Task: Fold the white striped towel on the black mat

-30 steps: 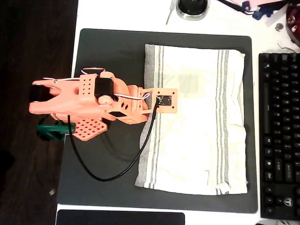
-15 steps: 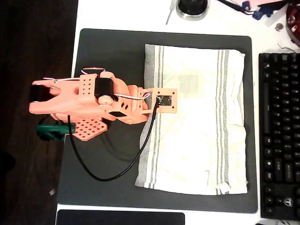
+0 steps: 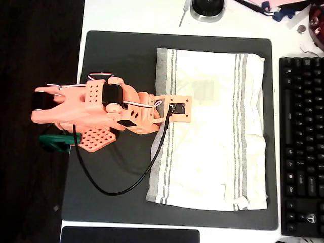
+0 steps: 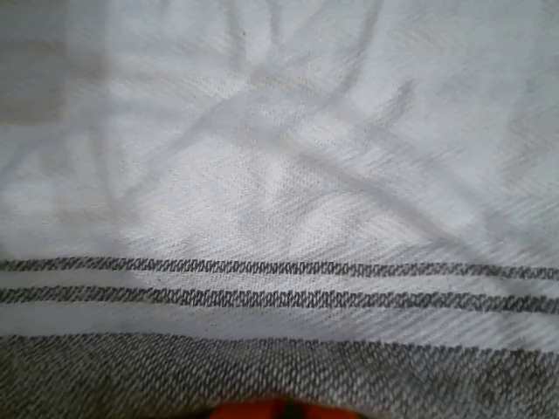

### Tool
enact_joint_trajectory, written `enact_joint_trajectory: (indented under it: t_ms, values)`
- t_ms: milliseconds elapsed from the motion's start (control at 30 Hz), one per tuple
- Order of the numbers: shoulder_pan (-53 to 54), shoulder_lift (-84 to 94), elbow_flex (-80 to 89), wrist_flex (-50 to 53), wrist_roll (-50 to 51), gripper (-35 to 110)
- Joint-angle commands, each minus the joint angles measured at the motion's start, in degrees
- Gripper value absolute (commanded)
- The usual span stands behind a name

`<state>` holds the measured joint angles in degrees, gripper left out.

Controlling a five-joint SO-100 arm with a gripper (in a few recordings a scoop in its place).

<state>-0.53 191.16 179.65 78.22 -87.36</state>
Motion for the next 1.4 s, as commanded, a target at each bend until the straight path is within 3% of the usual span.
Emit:
enact_joint_trajectory:
  t_ms: [0, 533, 967, 1100, 1367]
  values:
    - [-0.09, 1.41, 1.23, 1.14, 0.00, 0]
    - [0.70, -0.88, 0.00, 0.88, -5.54, 0]
    - [-5.36, -14.68, -14.15, -8.79, -6.06, 0]
    - [-9.32, -23.91, -21.88, -10.63, -3.69, 0]
    - [-21.36, -41.92, -43.68, -4.39, 7.21, 0]
